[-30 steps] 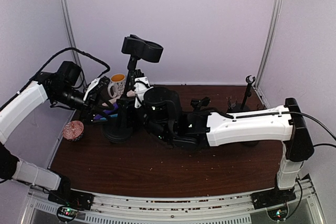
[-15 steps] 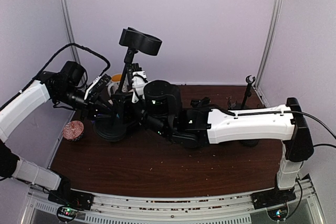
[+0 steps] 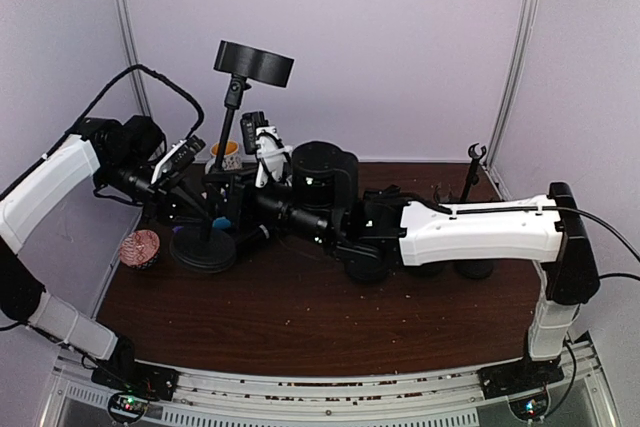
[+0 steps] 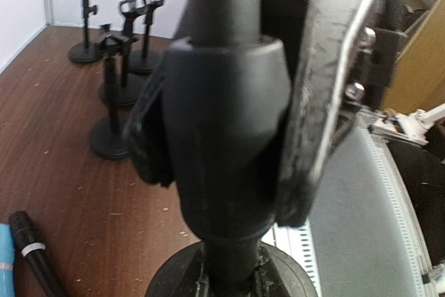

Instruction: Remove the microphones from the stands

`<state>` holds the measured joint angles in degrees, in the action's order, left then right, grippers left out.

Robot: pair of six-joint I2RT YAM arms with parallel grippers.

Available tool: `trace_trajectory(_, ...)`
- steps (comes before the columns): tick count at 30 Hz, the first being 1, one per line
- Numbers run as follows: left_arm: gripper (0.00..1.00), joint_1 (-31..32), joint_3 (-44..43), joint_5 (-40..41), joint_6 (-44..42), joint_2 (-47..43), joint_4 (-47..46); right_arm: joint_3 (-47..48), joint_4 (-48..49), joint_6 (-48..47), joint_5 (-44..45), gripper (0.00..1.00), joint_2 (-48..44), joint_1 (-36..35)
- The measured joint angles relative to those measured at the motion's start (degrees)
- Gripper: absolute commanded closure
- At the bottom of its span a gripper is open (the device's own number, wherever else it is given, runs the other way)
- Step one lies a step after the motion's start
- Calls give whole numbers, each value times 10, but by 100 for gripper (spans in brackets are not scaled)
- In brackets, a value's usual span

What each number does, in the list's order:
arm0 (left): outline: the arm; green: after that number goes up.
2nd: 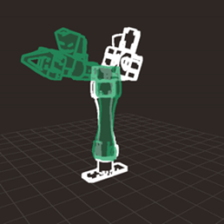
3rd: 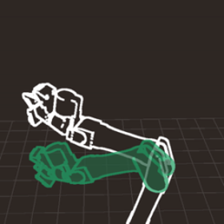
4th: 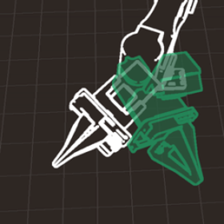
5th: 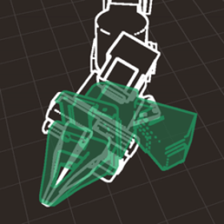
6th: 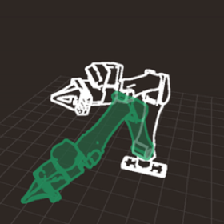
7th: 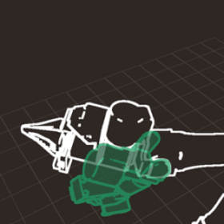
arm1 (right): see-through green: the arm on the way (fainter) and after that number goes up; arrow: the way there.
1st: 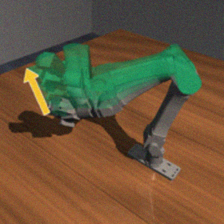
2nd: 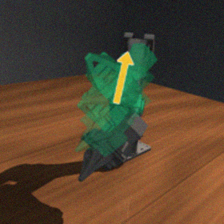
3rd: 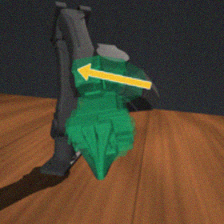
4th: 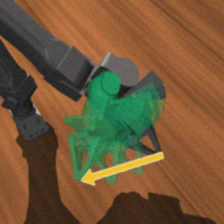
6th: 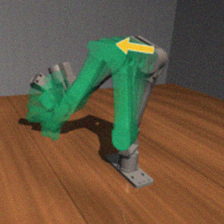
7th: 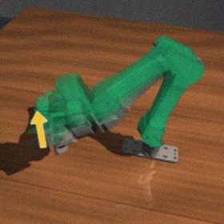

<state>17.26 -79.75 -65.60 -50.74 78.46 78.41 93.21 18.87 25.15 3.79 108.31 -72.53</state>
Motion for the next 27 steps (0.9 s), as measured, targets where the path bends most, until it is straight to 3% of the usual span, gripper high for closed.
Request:
trace_trajectory(3, 100, 0, -36, -32, -56, 22, 88, -15, 50, 17, -95, 100, -5, 17)
trace_trajectory(8, 100, 3, -47, -92, -89, 23, 158, -18, 125, 62, -253, 99, 1, 48)
trace_trajectory(11, 100, 10, -51, -110, -97, 19, 178, -16, 161, 86, -325, 91, 7, 60)
trace_trajectory(15, 100, 20, -56, -130, -97, 15, 178, -15, 225, 130, -392, 60, 21, 76)
trace_trajectory(18, 100, 18, -62, -123, -104, 17, 176, -17, 250, 165, -404, 35, 24, 81)
trace_trajectory(20, 100, 16, -71, -115, -113, 20, 172, -29, 247, 168, -386, 27, 10, 80)
trace_trajectory(27, 100, 15, -91, -90, -74, 23, 125, -97, 127, 90, -216, 28, -89, 65)
